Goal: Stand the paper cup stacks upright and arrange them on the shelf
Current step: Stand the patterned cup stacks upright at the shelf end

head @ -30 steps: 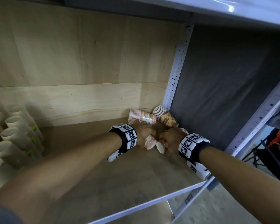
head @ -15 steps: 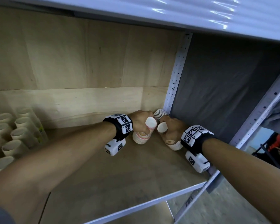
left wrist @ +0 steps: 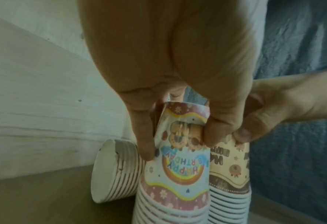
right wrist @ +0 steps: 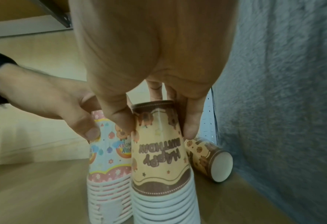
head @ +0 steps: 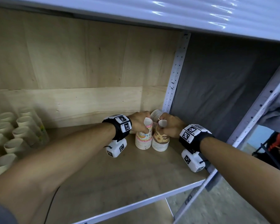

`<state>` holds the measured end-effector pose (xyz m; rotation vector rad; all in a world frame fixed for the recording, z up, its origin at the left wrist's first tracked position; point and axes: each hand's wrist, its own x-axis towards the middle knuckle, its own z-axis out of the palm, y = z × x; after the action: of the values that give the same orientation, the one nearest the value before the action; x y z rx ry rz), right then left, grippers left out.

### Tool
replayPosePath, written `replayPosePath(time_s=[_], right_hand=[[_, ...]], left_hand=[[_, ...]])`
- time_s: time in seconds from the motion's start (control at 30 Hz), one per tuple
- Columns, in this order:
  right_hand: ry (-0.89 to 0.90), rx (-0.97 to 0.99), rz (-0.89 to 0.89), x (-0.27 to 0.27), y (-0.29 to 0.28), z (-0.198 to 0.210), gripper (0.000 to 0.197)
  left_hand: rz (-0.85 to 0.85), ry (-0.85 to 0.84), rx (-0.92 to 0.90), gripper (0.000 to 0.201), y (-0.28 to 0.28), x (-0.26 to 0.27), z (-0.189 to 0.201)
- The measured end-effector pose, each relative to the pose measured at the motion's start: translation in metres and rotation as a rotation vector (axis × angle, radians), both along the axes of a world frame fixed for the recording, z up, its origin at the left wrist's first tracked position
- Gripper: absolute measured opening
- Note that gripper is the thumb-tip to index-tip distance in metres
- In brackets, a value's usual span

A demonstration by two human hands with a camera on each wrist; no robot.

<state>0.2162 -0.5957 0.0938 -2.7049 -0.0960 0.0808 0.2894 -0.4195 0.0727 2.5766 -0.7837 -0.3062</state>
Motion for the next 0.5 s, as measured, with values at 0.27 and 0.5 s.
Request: replayPosePath(time_s=[0.27,0.5], right_hand=[[-0.028,-0.018,0.005,0.006,0.002,0.003,0.027],[0.026,-0.048,-0.017,0.015,0.006,0.005,0.03]], left_hand=[[-0.009,0.004,0.003,0.054,-0.006,-0.003,0.015],[-0.014,-0.01,0.102,0.045,-0.008,-0.007,0.027]])
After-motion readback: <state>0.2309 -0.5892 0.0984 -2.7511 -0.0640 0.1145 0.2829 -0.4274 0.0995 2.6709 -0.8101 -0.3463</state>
